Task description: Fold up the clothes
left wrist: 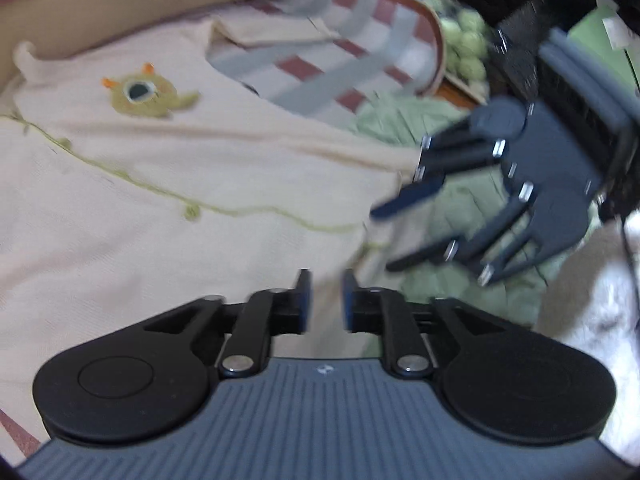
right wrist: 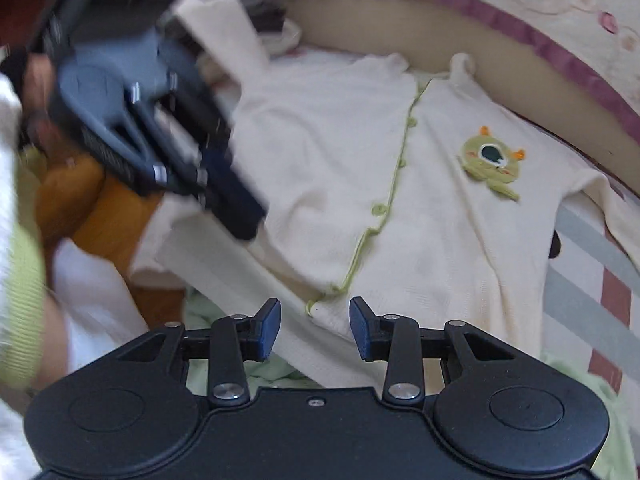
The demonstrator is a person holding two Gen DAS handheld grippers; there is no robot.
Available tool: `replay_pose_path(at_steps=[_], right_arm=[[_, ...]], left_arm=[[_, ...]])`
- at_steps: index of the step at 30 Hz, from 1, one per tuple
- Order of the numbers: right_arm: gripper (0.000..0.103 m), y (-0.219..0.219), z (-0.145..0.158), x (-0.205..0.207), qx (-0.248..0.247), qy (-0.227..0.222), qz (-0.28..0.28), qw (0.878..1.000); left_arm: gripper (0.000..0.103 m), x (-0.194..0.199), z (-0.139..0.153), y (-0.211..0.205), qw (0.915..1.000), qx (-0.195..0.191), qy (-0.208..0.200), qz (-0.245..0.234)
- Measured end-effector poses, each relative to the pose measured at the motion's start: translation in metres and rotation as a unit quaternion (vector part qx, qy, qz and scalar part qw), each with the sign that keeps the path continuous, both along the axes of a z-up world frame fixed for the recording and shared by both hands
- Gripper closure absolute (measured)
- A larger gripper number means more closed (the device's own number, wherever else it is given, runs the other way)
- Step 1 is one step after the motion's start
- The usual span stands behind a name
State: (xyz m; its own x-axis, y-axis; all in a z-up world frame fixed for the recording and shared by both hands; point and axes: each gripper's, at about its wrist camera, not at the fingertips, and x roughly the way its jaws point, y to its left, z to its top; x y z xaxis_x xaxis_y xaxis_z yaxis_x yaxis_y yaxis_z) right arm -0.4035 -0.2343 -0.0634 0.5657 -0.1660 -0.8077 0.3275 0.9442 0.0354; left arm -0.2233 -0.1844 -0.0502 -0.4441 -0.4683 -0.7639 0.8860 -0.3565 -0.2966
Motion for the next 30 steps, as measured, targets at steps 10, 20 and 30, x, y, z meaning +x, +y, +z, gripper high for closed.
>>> replay_pose_path(at_steps=[10,20,30], right_arm=[[0.086,-0.046,-0.009,-0.02,0.192,-0.055,-0.12,0.972],[0.078,-0.045,-0.015,-0.009,0.167,-0.053,-0.132,0.976],[0.094,-0.074,-0.003,-0.022,0.279,-0.139,-0.151,0.938]], left_arm=[[0.099,-0.004,-0.05,-0.02,0.9962,0.078,-0.006,0.037],[0.099,0.05,-0.035,-0.019,0.9789,0.088,0.106,0.151],[0.101,0.064,-0.003,0.003,0.9783,-0.013,0.144,0.148]])
